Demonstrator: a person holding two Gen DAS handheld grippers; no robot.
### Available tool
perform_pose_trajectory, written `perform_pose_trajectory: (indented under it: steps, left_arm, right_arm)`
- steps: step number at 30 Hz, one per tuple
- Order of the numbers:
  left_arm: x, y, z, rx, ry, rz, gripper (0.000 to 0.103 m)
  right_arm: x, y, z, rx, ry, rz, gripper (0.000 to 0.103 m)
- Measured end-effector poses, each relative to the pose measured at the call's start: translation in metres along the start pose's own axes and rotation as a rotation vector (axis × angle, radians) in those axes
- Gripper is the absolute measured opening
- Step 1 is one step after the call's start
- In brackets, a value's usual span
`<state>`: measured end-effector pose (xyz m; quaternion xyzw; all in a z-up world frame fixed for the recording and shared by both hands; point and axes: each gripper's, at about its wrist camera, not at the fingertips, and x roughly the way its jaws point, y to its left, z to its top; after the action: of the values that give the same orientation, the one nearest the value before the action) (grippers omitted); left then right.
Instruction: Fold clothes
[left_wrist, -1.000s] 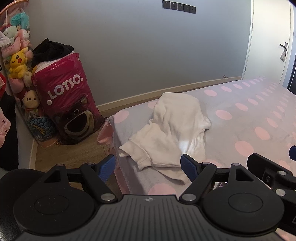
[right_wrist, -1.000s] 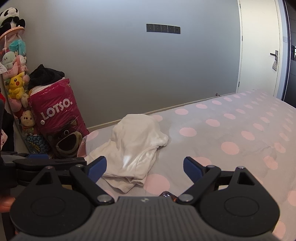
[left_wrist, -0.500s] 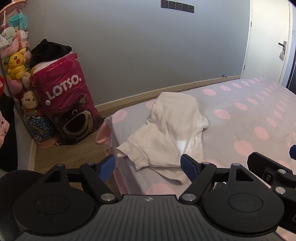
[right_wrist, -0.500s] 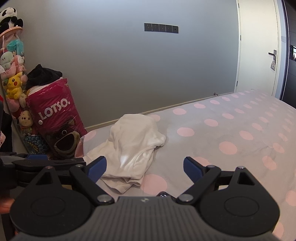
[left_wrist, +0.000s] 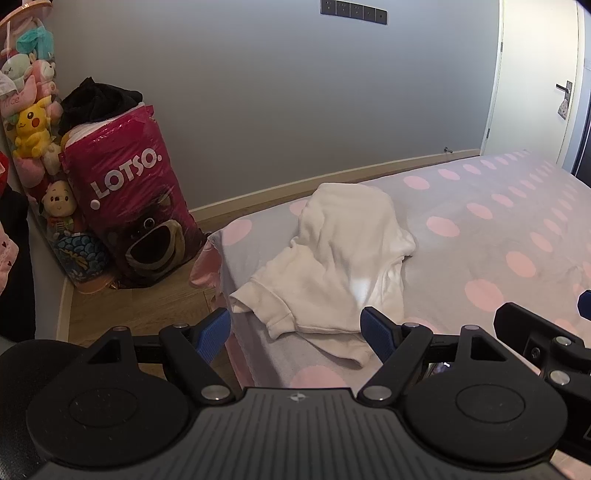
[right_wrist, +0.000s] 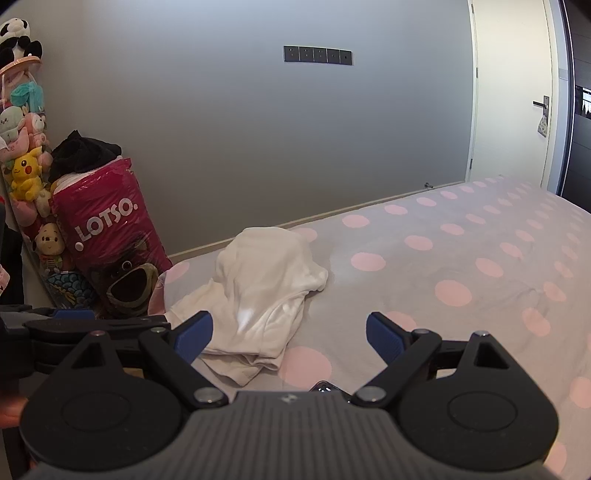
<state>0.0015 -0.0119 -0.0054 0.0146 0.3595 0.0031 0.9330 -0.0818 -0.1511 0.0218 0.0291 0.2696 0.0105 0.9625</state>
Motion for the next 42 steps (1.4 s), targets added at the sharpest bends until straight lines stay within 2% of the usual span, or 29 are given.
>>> perform_pose_trajectory:
  steps: [30,38,42]
  left_arm:
    - [-0.003,0.006,0.003,-0.01,-0.004,-0.031,0.077]
    - [0.004,0.008,0.006,-0.015,0.004,-0.042,0.077]
    - [0.017,0.009,0.009,-0.048,0.027,-0.047,0.077]
  right_arm:
    - [-0.003,0.004,0.003,-0.031,-0.017,0.026,0.092]
    - [0.004,0.004,0.006,-0.046,-0.019,0.027,0.092]
    - [0.016,0.0,0.008,-0.037,-0.013,0.012,0.092]
